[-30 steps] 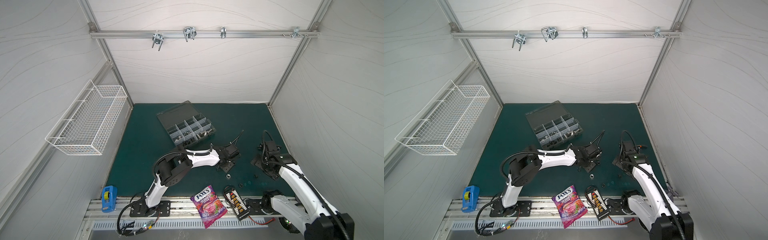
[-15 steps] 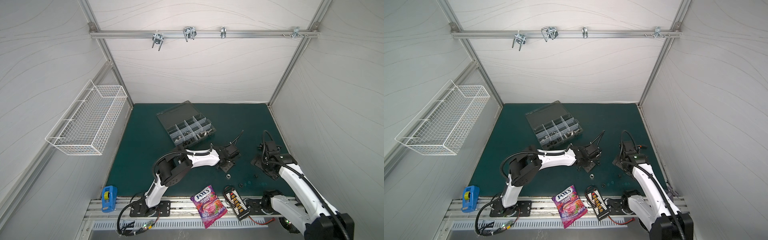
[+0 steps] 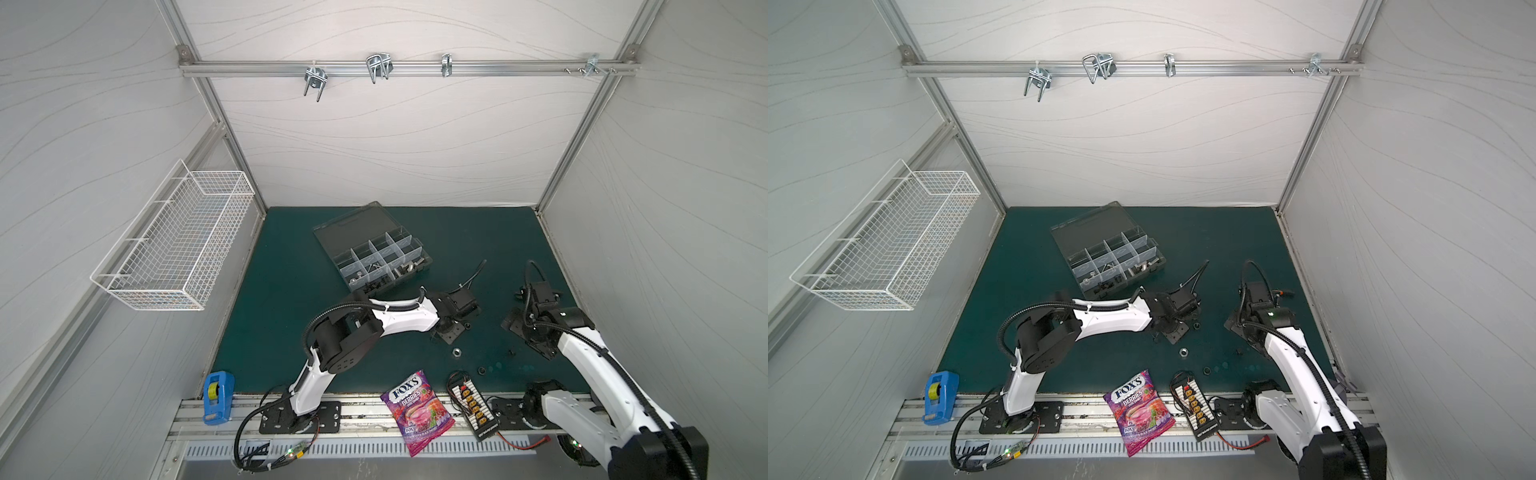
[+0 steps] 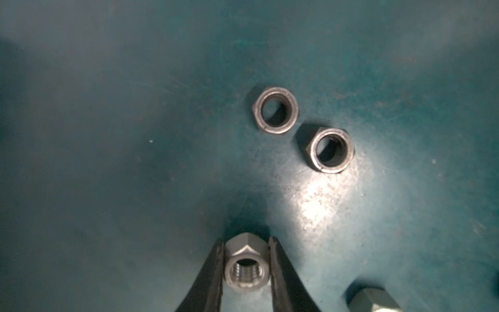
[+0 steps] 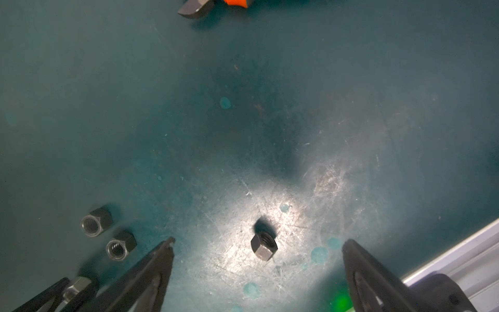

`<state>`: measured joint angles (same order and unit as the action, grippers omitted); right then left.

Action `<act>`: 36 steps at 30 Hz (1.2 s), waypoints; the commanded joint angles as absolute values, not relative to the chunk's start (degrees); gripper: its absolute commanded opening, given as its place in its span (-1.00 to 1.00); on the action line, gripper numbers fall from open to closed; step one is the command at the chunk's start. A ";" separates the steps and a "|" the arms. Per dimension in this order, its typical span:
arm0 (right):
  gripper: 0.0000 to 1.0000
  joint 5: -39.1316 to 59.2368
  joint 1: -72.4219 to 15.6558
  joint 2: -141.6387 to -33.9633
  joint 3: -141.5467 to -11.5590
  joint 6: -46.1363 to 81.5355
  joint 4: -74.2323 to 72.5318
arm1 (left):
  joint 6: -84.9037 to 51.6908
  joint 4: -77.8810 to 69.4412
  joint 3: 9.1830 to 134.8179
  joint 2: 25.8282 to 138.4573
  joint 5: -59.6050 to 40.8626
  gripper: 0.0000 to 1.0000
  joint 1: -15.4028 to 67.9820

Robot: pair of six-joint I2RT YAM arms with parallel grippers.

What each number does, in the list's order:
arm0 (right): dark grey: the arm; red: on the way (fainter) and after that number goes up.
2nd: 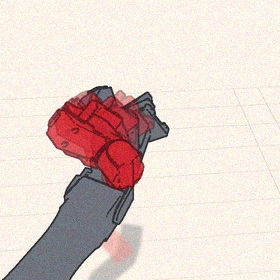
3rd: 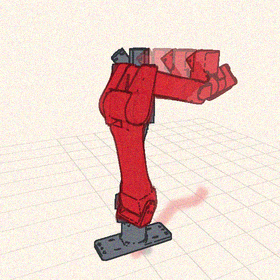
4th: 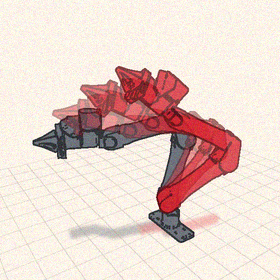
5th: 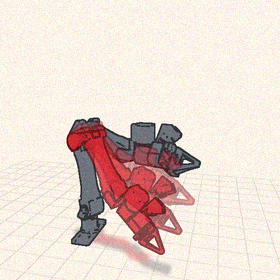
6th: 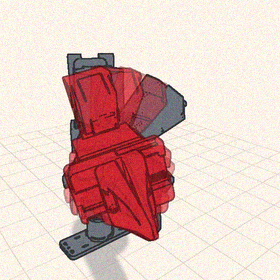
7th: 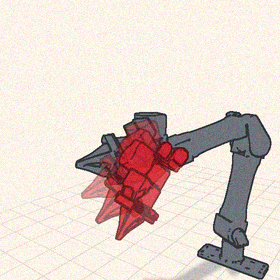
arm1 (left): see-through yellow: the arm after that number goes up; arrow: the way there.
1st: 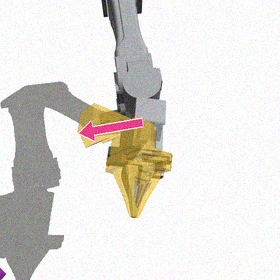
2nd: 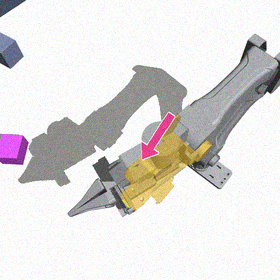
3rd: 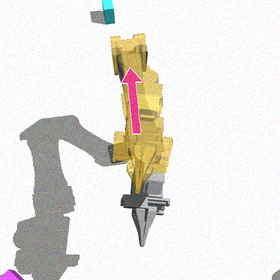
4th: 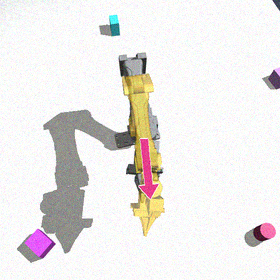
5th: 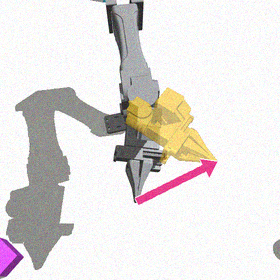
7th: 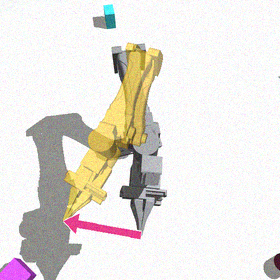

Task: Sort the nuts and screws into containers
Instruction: 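Lower the left gripper and close it on a silver hex nut, then carry the silver nut with the left gripper over the nut compartment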

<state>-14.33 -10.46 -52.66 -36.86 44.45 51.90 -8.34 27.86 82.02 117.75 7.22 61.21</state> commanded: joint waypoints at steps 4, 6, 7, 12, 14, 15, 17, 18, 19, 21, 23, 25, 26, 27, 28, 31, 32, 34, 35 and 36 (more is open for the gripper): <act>0.98 -14.02 -10.15 -52.74 -37.98 44.28 52.04 | -10.23 28.66 81.16 111.33 9.39 -0.43 57.54; 0.98 -13.84 -10.17 -52.80 -38.04 44.19 51.86 | -10.76 28.42 80.12 109.67 9.57 -0.43 55.78; 0.98 -13.83 -10.20 -52.97 -37.99 44.24 51.81 | -11.12 28.39 79.60 108.80 9.82 -0.43 54.78; 0.98 -13.64 -10.19 -53.36 -38.15 44.12 51.72 | -11.43 28.25 76.79 104.67 11.58 -0.43 49.68; 0.98 -13.62 -10.15 -53.44 -38.32 44.14 51.61 | -11.68 28.39 75.89 103.53 11.95 -0.43 47.55; 0.98 -13.62 -10.13 -53.50 -38.29 44.15 51.66 | -11.78 28.35 75.37 102.88 12.08 -0.43 46.45; 0.98 -13.55 -10.14 -53.45 -38.32 44.18 51.63 | -11.98 28.35 74.46 101.88 12.70 -0.43 44.53; 0.98 -13.53 -10.19 -53.45 -38.29 44.12 51.60 | -11.95 28.40 74.07 101.36 13.12 -0.43 43.45; 0.98 -13.46 -10.19 -53.50 -38.31 44.17 51.68 | -11.95 28.56 73.77 100.87 13.46 -0.43 42.53; 0.98 -13.40 -10.20 -53.44 -38.25 44.01 51.76 | -11.95 28.82 73.30 99.89 14.01 -0.43 40.46; 0.98 -13.47 -10.19 -53.44 -38.15 44.10 51.83 | -12.17 28.94 72.90 98.86 14.32 -0.43 38.39; 0.98 -13.36 -10.14 -53.44 -38.09 44.08 51.75 | -12.46 28.92 72.62 97.83 14.66 -0.43 36.10; 0.98 -13.31 -10.19 -53.45 -38.11 44.06 51.68 | -12.61 28.99 72.62 97.50 14.54 -0.43 35.12; 0.98 -13.15 -10.20 -53.52 -37.98 44.04 51.60 | -12.66 29.00 72.61 97.16 14.63 -0.43 34.09; 0.98 -13.01 -10.19 -53.52 -38.04 44.12 51.50 | -12.69 29.05 72.73 96.92 14.77 -0.43 33.08; 0.98 -12.87 -10.17 -53.65 -37.97 44.09 51.29 | -12.55 29.45 73.12 96.62 15.56 -0.43 30.40; 0.98 -12.84 -10.15 -53.59 -37.95 44.10 51.32 | -12.41 29.44 73.13 96.56 15.71 -0.43 29.59; 0.98 -12.77 -10.16 -53.66 -37.96 44.12 51.32 | -12.48 29.67 73.52 96.49 15.78 -0.43 27.75; 0.98 -12.74 -10.14 -53.69 -37.95 44.06 51.28 | -12.48 29.64 73.48 96.43 15.73 -0.43 26.98; 0.98 -12.74 -10.18 -53.61 -37.94 44.12 51.39 | -12.62 29.71 73.52 96.47 15.83 -0.43 26.26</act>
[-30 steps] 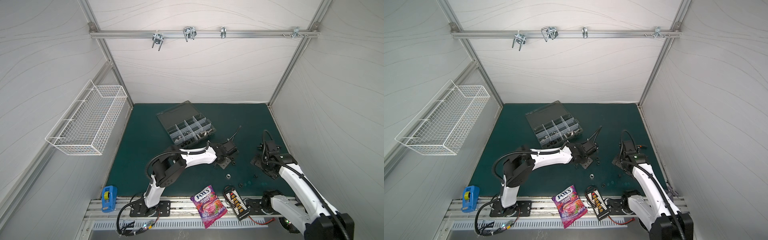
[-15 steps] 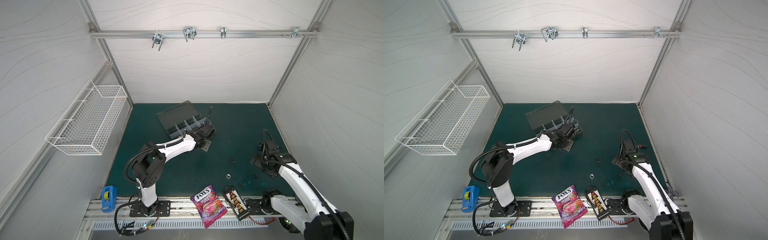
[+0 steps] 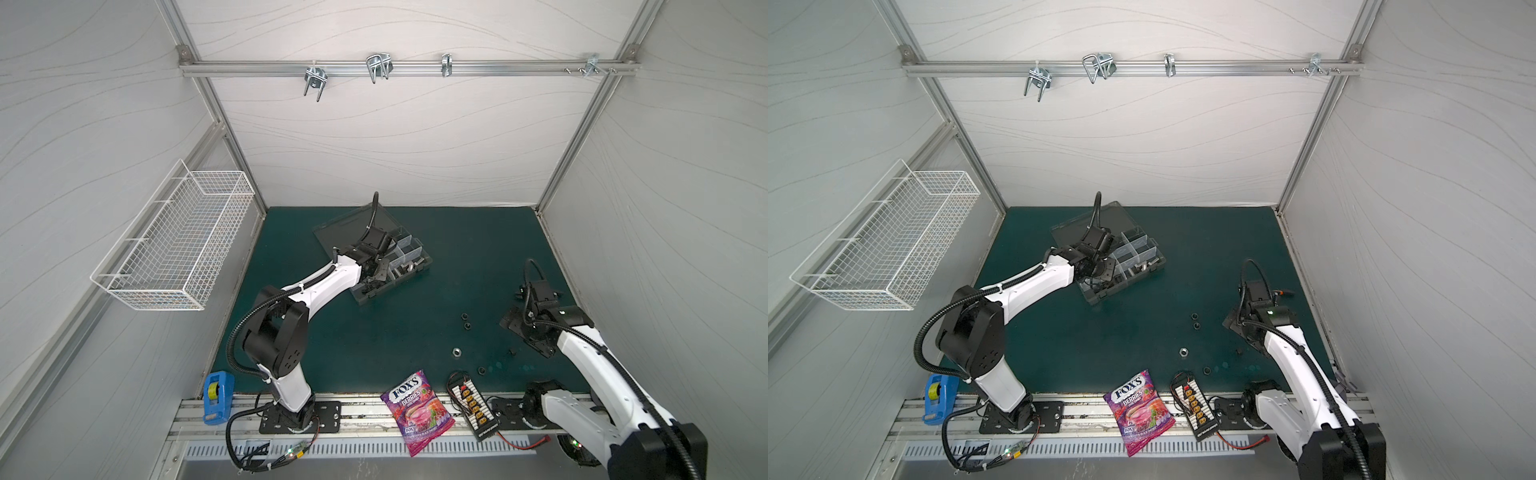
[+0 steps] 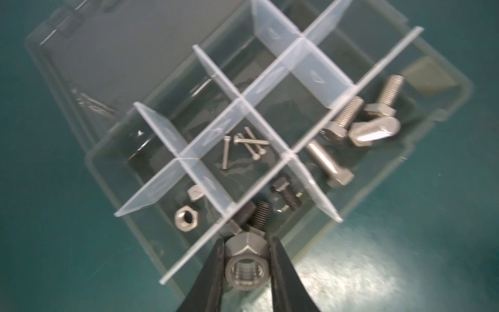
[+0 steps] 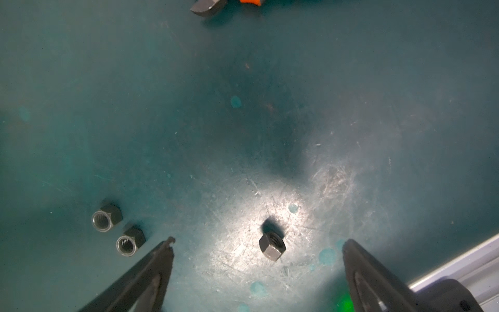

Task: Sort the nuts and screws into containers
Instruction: 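Carry the silver nut with the left gripper over the nut compartment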

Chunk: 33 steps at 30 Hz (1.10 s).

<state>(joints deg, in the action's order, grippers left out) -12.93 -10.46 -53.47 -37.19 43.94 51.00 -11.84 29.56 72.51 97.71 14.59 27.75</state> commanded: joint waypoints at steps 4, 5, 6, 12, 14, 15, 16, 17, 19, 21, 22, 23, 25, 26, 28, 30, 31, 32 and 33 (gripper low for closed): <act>0.98 -12.74 -10.19 -53.56 -37.80 44.08 51.47 | -12.69 29.79 73.56 96.63 15.74 -0.43 23.71; 0.98 -12.69 -10.18 -53.44 -37.86 44.06 51.49 | -12.66 29.87 73.70 96.68 15.66 -0.43 23.19; 0.98 -12.66 -10.19 -53.44 -37.76 44.11 51.42 | -12.73 30.04 73.74 96.89 15.66 -0.43 22.67; 0.98 -12.66 -10.20 -53.35 -37.71 44.03 51.47 | -12.96 30.26 74.18 98.22 14.57 -0.43 20.25; 0.98 -12.66 -10.20 -53.22 -37.73 44.06 51.50 | -13.01 30.29 74.31 98.85 14.01 -0.43 19.62; 0.98 -12.66 -10.19 -53.36 -37.78 44.13 51.50 | -13.01 30.41 74.48 99.20 13.81 -0.43 19.28; 0.98 -12.66 -10.20 -53.35 -37.78 44.13 51.42 | -13.01 30.58 74.53 99.56 13.78 -0.43 19.12; 0.98 -12.62 -10.19 -53.43 -37.62 44.16 51.33 | -12.92 30.59 74.63 99.84 13.64 -0.43 18.84; 0.98 -12.53 -10.15 -53.62 -37.79 44.13 51.23 | -12.68 30.54 74.53 100.50 13.37 -0.43 18.40; 0.98 -12.52 -10.15 -53.70 -37.90 44.13 51.30 | -12.50 30.63 74.51 101.28 13.16 -0.43 17.98; 0.98 -12.57 -10.13 -53.69 -37.97 44.12 51.41 | -12.48 30.55 74.53 101.64 13.10 -0.43 17.80; 0.98 -12.65 -10.18 -53.70 -37.88 44.12 51.42 | -12.39 30.50 74.49 101.97 13.13 -0.43 17.69; 0.98 -12.66 -10.19 -53.65 -37.77 44.12 51.41 | -12.37 30.56 74.75 102.75 12.86 -0.43 17.50; 0.98 -12.67 -10.18 -53.70 -37.71 44.12 51.40 | -12.34 30.53 74.73 103.03 12.71 -0.43 17.49; 0.98 -12.74 -10.19 -53.79 -37.72 44.12 51.25 | -12.30 30.33 74.79 103.49 12.41 -0.43 17.44; 0.98 -12.74 -10.18 -53.96 -37.71 44.13 51.28 | -12.39 30.33 74.76 103.87 12.09 -0.43 17.40; 0.98 -12.75 -10.20 -54.01 -37.81 44.17 51.17 | -12.40 30.27 74.80 104.10 11.98 -0.43 17.40; 0.98 -12.74 -10.18 -54.15 -37.88 44.18 51.17 | -12.43 30.28 74.79 104.26 11.95 -0.43 17.40; 0.98 -12.70 -10.15 -54.05 -37.80 44.13 51.18 | -12.39 30.28 74.79 104.43 11.90 -0.42 17.40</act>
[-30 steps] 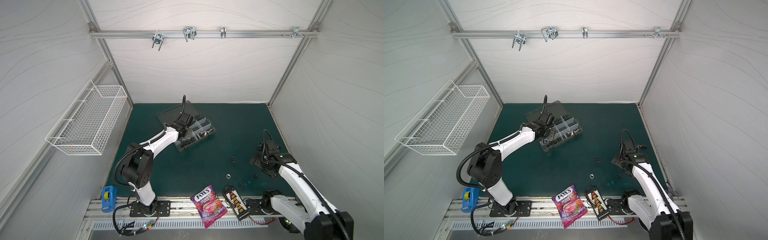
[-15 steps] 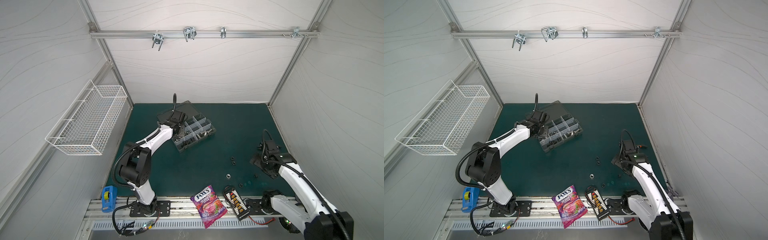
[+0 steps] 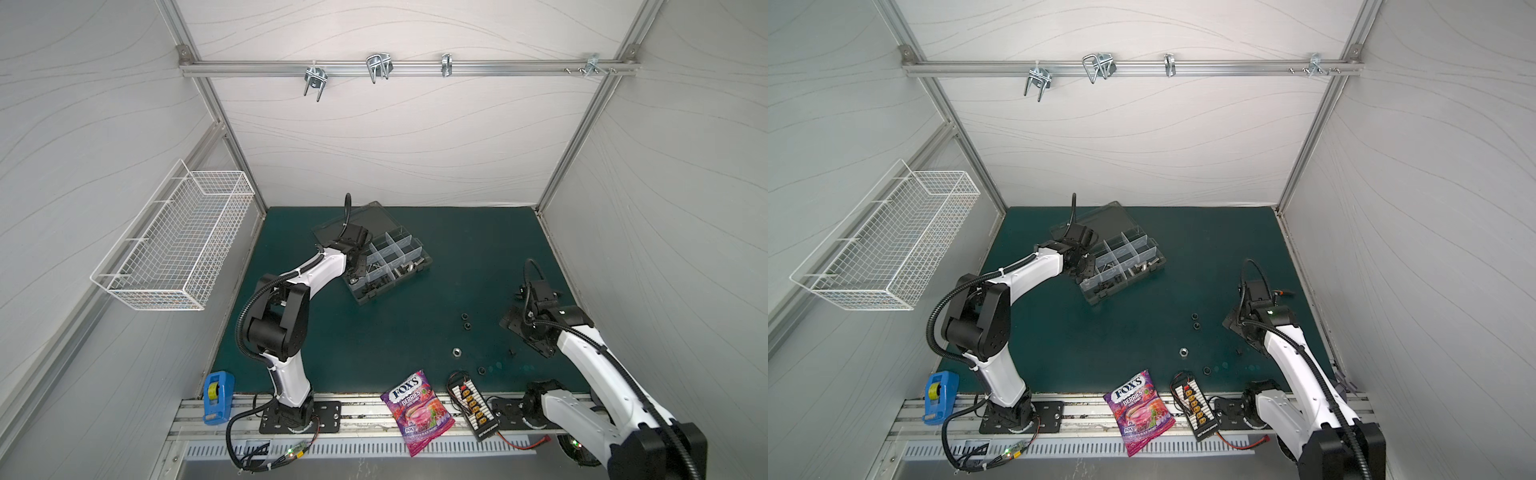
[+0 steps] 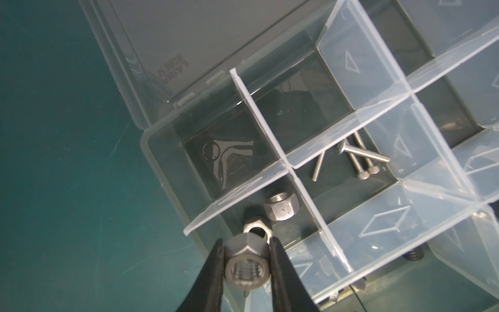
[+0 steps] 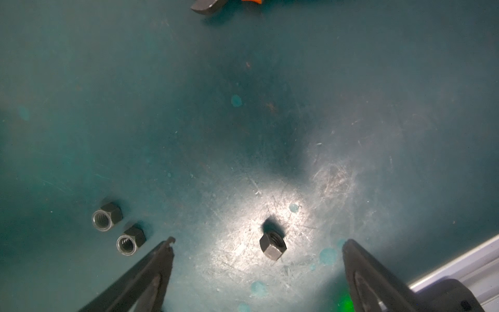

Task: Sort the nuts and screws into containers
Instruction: 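Carry the silver nut with the left gripper over the nut compartment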

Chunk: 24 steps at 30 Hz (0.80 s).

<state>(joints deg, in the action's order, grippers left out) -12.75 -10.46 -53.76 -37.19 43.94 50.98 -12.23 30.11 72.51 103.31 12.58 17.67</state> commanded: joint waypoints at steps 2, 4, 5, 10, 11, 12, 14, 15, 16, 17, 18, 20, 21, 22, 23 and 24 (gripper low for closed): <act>0.98 -12.63 -10.14 -54.05 -37.72 44.12 51.15 | -12.39 30.32 74.71 104.74 11.71 -0.42 17.40; 0.98 -12.66 -10.14 -54.07 -37.81 44.13 51.14 | -12.39 30.23 74.79 105.02 11.69 -0.41 17.41; 0.98 -12.73 -10.19 -54.12 -37.88 44.13 51.16 | -12.46 30.16 74.71 105.10 11.68 -0.41 17.41; 0.98 -12.70 -10.19 -53.70 -37.74 44.12 51.41 | -12.48 29.96 74.78 105.75 11.04 -0.41 17.40; 0.98 -12.67 -10.19 -53.62 -37.55 44.16 51.42 | -12.49 29.89 74.71 105.80 11.01 -0.41 17.38; 0.98 -12.67 -10.20 -53.66 -37.61 44.15 51.31 | -12.50 29.80 74.79 105.84 11.03 -0.41 17.33; 0.98 -12.68 -10.17 -53.70 -37.61 44.16 51.29 | -12.48 29.79 74.73 106.07 11.12 -0.41 17.35; 0.98 -12.70 -10.19 -53.79 -37.62 44.13 51.32 | -12.48 29.65 74.74 106.16 11.17 -0.41 17.35; 0.98 -12.72 -10.19 -53.84 -37.74 44.12 51.41 | -12.49 29.70 74.78 106.28 11.12 -0.41 17.39; 0.98 -12.74 -10.19 -53.88 -37.77 44.14 51.42 | -12.49 29.62 74.79 106.36 11.12 -0.39 17.33; 0.98 -12.66 -10.20 -53.88 -37.80 44.17 51.39 | -12.48 29.61 74.88 106.52 11.00 -0.37 17.31; 0.98 -12.57 -10.20 -53.79 -37.91 44.13 51.42 | -12.58 29.70 74.96 106.65 11.19 -0.29 17.32; 0.98 -12.57 -10.17 -53.78 -37.97 44.13 51.42 | -12.66 29.69 75.07 106.66 11.33 -0.26 17.34; 0.98 -12.57 -10.19 -53.75 -38.13 44.18 51.42 | -12.66 29.71 75.13 106.64 11.31 -0.25 17.31; 0.98 -12.51 -10.19 -53.86 -38.14 44.17 51.42 | -12.66 29.74 75.15 106.53 11.34 -0.24 17.31; 0.98 -12.52 -10.18 -53.88 -38.22 44.18 51.41 | -12.66 29.81 75.17 106.45 11.20 -0.24 17.33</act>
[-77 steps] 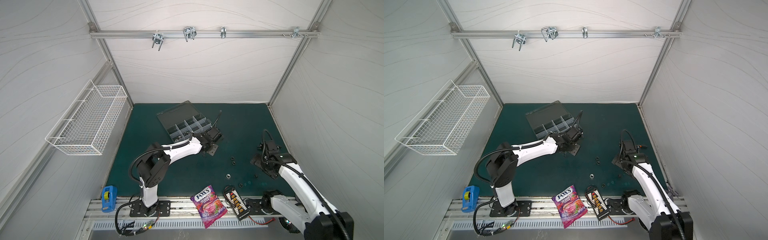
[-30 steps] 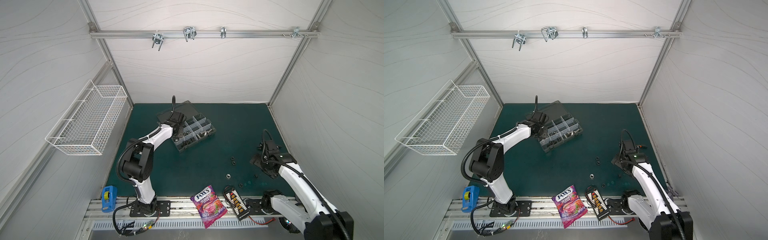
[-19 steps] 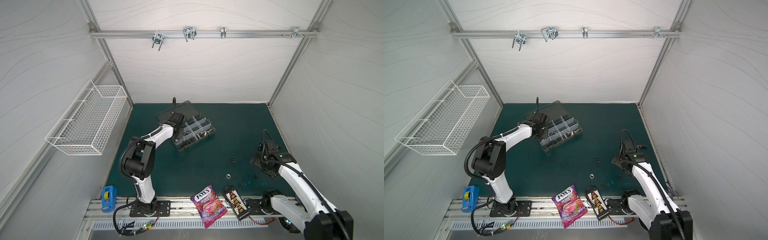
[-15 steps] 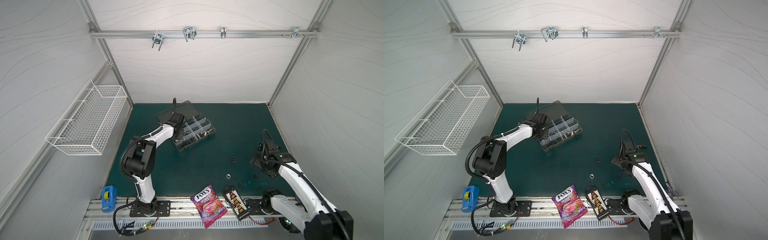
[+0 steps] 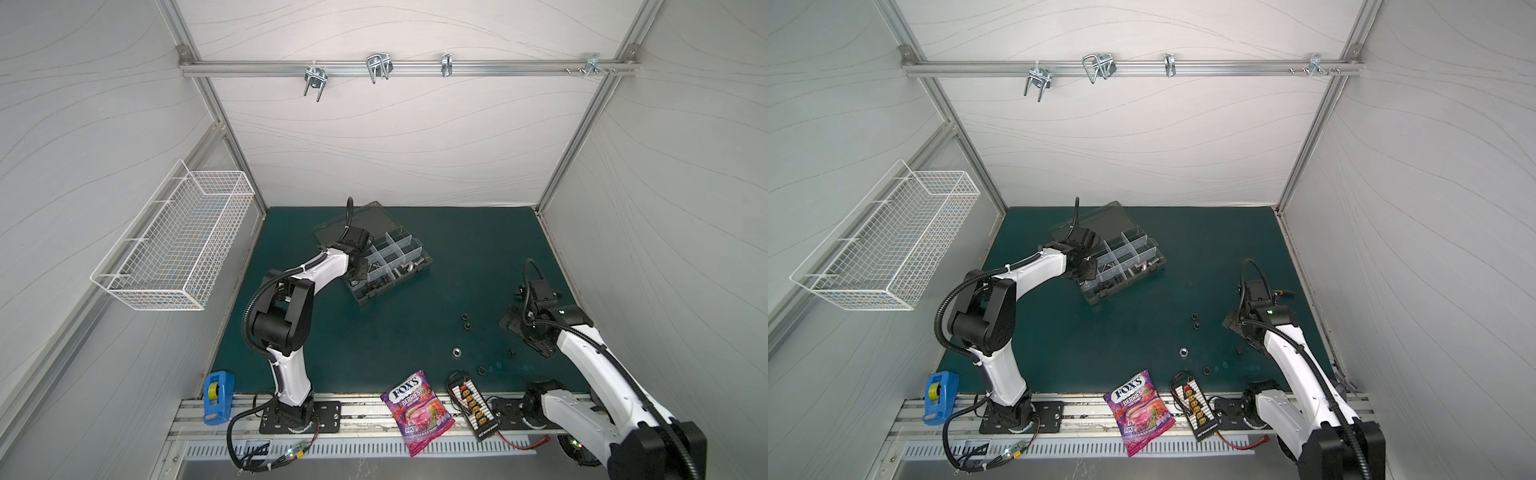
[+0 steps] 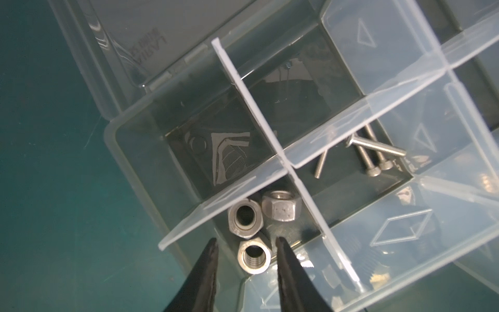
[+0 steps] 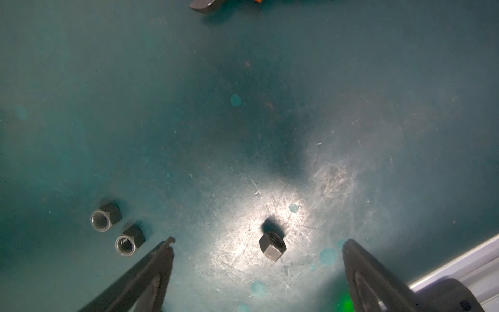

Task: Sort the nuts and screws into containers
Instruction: 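Carry the silver nut with the left gripper over the nut compartment, then move the left gripper back over the loose silver hex nuts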

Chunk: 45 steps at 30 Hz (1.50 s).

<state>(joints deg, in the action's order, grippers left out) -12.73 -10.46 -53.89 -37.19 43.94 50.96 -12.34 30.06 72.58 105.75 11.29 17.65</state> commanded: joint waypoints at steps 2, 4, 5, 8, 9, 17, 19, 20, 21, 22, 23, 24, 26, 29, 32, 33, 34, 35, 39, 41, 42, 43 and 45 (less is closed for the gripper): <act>0.98 -12.51 -10.15 -53.94 -38.23 44.15 51.37 | -12.73 30.02 75.46 106.09 10.97 -0.24 17.34; 0.98 -12.40 -10.19 -54.02 -38.32 44.09 51.26 | -12.82 30.14 75.56 105.55 10.87 -0.22 17.36; 0.98 -12.44 -10.20 -53.97 -38.24 44.09 51.31 | -12.83 30.23 75.66 105.25 10.80 -0.21 17.38; 0.98 -12.42 -10.15 -54.17 -38.45 44.03 51.24 | -13.14 30.59 75.94 104.12 10.79 -0.10 17.32; 0.98 -12.41 -10.17 -54.23 -38.46 44.03 51.32 | -13.35 30.82 76.04 103.73 10.76 -0.07 17.32; 0.98 -12.39 -10.20 -54.84 -38.84 43.96 50.85 | -15.32 31.19 75.18 98.90 8.85 0.50 17.52; 0.98 -12.22 -10.15 -55.09 -38.79 43.95 50.70 | -15.86 31.11 74.68 97.69 8.53 0.69 17.70; 0.98 -12.05 -10.19 -55.10 -38.76 43.98 50.61 | -16.07 31.12 74.34 97.12 8.52 0.77 18.03; 0.98 -12.12 -10.19 -55.18 -38.75 44.03 50.54 | -16.31 31.13 74.12 96.37 8.50 0.83 18.63; 0.98 -12.04 -10.19 -55.20 -38.69 44.02 50.52 | -16.43 31.16 73.86 95.91 8.44 0.87 19.28; 0.98 -12.01 -10.15 -55.28 -38.67 44.03 50.45 | -16.65 31.08 73.54 95.32 8.36 0.92 20.23; 0.98 -11.96 -10.19 -55.26 -38.62 43.97 50.45 | -16.80 30.89 73.25 94.88 8.21 0.98 21.31; 0.98 -11.86 -10.16 -55.30 -38.67 44.00 50.45 | -16.85 30.79 72.69 94.42 8.67 0.99 23.64; 0.98 -12.09 -10.18 -55.11 -38.69 43.99 50.71 | -17.01 30.85 71.66 93.82 8.90 0.99 26.72; 0.98 -12.30 -10.18 -54.73 -38.42 44.02 50.76 | -17.21 30.09 70.00 92.82 8.08 0.99 30.53; 0.98 -12.32 -10.12 -54.68 -38.41 44.01 50.80 | -17.36 29.52 69.42 92.36 7.74 0.99 32.35; 0.98 -12.36 -10.19 -54.68 -38.46 44.00 50.76 | -17.60 28.99 68.83 92.14 7.63 0.99 33.88; 0.98 -12.26 -10.15 -54.75 -38.49 44.01 50.73 | -17.89 28.50 68.15 91.82 7.61 0.99 35.64; 0.98 -11.87 -10.19 -54.66 -38.41 43.96 50.46 | -18.24 24.49 65.32 91.48 7.71 0.99 42.63; 0.98 -11.67 -10.12 -54.49 -38.13 44.05 50.19 | -18.20 23.63 64.95 92.11 8.09 0.99 45.73; 0.98 -11.48 -10.18 -54.51 -37.82 44.08 49.86 | -18.24 23.26 65.04 92.48 8.16 0.99 47.26; 0.98 -11.31 -10.17 -54.63 -37.71 44.07 49.68 | -18.22 23.00 65.10 92.82 8.20 0.99 48.43; 0.98 -11.12 -10.20 -54.96 -37.54 44.05 49.63 | -18.36 22.73 65.47 93.59 8.35 0.99 50.95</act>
<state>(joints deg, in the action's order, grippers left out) -11.49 -10.46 -55.05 -37.34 43.92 49.56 -17.28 25.80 64.58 93.01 7.90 48.45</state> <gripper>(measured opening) 0.990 0.993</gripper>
